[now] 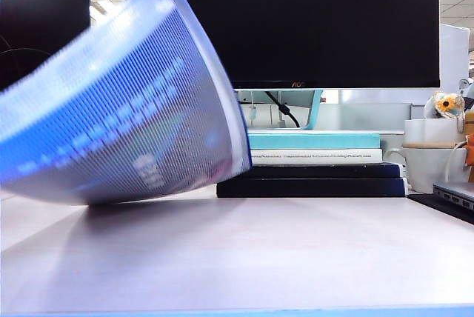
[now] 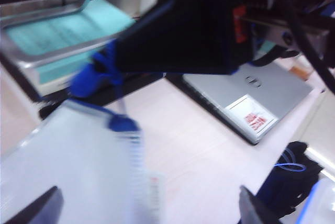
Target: Pick up the transparent plastic file bag with a blue zipper and close its zipper.
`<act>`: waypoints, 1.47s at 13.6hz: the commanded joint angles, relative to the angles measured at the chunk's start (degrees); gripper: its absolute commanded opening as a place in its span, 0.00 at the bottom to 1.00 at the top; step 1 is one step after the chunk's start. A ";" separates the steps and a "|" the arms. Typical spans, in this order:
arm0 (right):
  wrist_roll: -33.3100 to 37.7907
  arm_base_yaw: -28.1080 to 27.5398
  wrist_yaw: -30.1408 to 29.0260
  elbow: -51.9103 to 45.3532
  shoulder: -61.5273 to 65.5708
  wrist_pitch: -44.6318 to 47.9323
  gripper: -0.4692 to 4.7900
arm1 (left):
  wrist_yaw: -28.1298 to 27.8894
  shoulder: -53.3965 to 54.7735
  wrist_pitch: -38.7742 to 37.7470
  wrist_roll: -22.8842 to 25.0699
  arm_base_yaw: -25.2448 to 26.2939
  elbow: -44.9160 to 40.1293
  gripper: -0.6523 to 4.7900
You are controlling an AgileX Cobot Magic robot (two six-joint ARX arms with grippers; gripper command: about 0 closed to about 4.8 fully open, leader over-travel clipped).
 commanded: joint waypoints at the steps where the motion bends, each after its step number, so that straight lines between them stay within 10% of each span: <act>1: 2.73 2.05 0.66 0.39 -0.35 6.01 0.09 | 0.22 0.00 1.22 -0.09 -0.02 0.17 0.87; 5: 5.49 3.45 -0.07 0.39 -2.75 9.11 0.09 | -10.91 1.20 2.71 4.72 -0.02 0.15 0.73; 12: 3.58 3.41 1.03 0.37 -3.82 5.42 0.09 | -7.06 4.52 8.55 3.54 -0.02 0.17 0.73; 17: 4.15 3.82 -1.16 0.37 -3.89 6.47 0.09 | -6.69 6.67 9.99 3.23 -0.02 0.17 0.54; 18: 4.04 3.78 -1.14 0.37 -3.89 5.16 0.09 | -7.06 6.64 9.99 4.00 -0.02 0.17 0.23; 20: -1.92 3.74 2.14 0.37 -3.89 -0.70 0.09 | -5.70 6.60 11.34 5.99 -0.02 0.17 0.11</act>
